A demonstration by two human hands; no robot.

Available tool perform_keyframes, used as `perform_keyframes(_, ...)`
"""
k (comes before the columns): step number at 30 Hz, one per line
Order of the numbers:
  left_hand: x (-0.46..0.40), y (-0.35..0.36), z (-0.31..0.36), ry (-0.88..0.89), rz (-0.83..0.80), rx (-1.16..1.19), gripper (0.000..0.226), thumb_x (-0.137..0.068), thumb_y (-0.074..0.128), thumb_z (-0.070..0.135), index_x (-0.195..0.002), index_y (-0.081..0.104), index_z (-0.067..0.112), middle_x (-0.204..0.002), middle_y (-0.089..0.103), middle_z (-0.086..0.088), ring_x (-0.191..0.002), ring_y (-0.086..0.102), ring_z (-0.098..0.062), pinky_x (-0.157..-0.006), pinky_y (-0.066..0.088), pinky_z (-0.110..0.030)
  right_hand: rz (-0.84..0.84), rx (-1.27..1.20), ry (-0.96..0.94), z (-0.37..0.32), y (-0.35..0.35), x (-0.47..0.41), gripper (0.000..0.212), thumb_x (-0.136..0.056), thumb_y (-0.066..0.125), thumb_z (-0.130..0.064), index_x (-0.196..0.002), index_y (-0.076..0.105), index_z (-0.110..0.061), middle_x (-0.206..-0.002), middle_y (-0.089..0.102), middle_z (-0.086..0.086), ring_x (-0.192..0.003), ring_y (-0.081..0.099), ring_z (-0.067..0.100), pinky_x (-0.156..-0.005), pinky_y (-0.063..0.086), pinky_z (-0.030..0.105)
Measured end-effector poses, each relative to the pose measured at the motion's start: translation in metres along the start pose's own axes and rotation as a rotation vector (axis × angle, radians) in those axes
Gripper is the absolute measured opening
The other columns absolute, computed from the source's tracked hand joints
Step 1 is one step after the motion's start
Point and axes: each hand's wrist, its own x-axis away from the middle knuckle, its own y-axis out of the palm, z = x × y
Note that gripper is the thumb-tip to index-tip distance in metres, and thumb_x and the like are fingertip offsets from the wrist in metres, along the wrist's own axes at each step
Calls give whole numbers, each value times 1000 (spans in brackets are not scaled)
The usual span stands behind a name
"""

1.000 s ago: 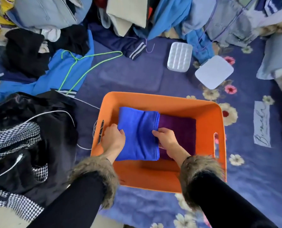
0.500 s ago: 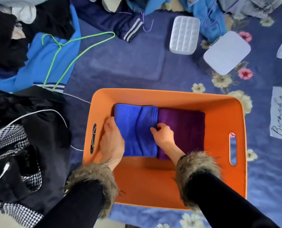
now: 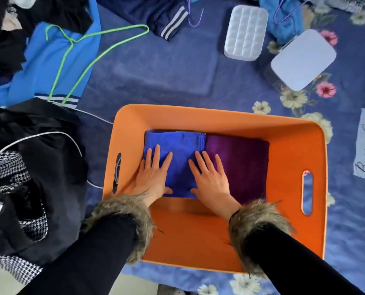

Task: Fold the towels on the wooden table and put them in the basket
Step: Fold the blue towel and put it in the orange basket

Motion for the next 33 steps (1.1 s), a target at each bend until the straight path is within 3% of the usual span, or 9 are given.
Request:
perform_keyframes(6,27,-21,8,-37,94,267,70,-93,51,31,-149,10,20,-158,-2,-7,-145,1,-24,-111,22,-37,-34,-155,7,-8,-25,15,67,-95,44,-39,-149,9,-18,-158,-1,6,-145,-10,23,-116,-6,45)
perform_keyframes(8,51,-31,10,-49,199,413,57,-96,46,29,-146,22,19,-156,16,-3,-142,18,-18,-106,27,-30,-31,-295,49,-12,-41,30,62,-96,44,-35,-148,16,-17,-156,12,6,-145,4,23,-117,8,42)
perform_keyframes(11,97,-46,14,-27,384,645,42,-96,46,20,-137,41,13,-143,42,-5,-129,42,-18,-94,30,-19,26,-500,112,-22,-73,58,51,-95,46,-31,-141,33,-13,-143,38,10,-133,34,28,-102,35,41)
perform_keyframes(14,151,-49,15,-28,595,881,31,-91,52,9,-121,57,8,-120,60,-10,-110,57,-23,-93,37,-23,116,-609,93,-43,-106,88,41,-95,48,-27,-132,46,-10,-130,54,12,-119,50,31,-93,41,39)
perform_keyframes(18,231,-28,4,-205,779,1164,23,-91,53,8,-113,62,8,-111,65,-9,-102,62,-23,-89,48,-35,136,-656,-50,-90,-137,133,31,-93,50,-24,-121,55,-10,-116,64,12,-108,58,32,-86,42,36)
perform_keyframes(22,318,11,-12,-525,889,1349,23,-95,48,13,-112,62,7,-108,66,-8,-99,60,-21,-83,40,-20,44,-567,-241,-155,-147,179,36,-93,43,-33,-120,56,-12,-113,65,15,-106,58,33,-86,41,34)
perform_keyframes(27,429,76,-38,-772,956,1433,24,-95,49,18,-112,63,8,-112,67,-8,-104,62,-24,-89,41,-25,-131,-392,-547,-249,-143,238,31,-97,43,-17,-125,51,-6,-119,61,16,-110,57,30,-84,41,18)
perform_keyframes(30,489,118,-59,-958,1010,1480,24,-95,49,20,-114,62,11,-114,66,-6,-105,61,-20,-83,37,-16,-174,-341,-665,-310,-135,272,31,-95,49,-21,-122,54,-8,-113,64,14,-106,59,30,-87,40,30)
perform_keyframes(33,544,159,-77,-1063,1061,1559,24,-96,47,19,-113,62,13,-112,66,-4,-103,59,-16,-84,38,-16,-230,-264,-780,-376,-124,303,31,-94,49,-21,-123,54,-12,-109,66,12,-103,60,27,-86,41,28)
